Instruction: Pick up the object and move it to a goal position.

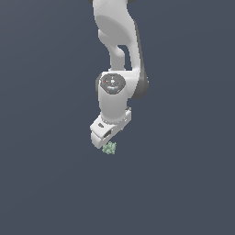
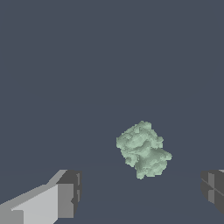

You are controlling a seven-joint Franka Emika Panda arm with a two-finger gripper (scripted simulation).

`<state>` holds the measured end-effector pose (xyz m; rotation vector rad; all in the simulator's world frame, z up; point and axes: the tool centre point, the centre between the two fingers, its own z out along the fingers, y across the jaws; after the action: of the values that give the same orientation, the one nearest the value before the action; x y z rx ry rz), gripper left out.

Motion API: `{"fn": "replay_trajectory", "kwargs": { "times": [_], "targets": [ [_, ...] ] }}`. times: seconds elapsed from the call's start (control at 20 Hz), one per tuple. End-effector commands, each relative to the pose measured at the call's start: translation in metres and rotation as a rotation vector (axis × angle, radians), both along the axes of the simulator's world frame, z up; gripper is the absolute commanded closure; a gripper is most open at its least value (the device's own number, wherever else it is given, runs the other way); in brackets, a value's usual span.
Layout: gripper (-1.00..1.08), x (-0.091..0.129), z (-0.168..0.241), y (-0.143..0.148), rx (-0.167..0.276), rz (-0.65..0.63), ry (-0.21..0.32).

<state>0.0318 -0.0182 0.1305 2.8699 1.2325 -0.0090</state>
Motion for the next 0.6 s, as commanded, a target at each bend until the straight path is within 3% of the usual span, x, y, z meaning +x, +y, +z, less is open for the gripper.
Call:
{"fn": "replay_trajectory", "kwargs": {
  "times": [0.0,0.55],
  "targets": [
    [-0.92,0.002,-0.005,-0.003,0.001,0.067,0.002],
    [-0.92,0.008,-0.025,-0.014,0.008,0.353,0.008]
  ]
}}
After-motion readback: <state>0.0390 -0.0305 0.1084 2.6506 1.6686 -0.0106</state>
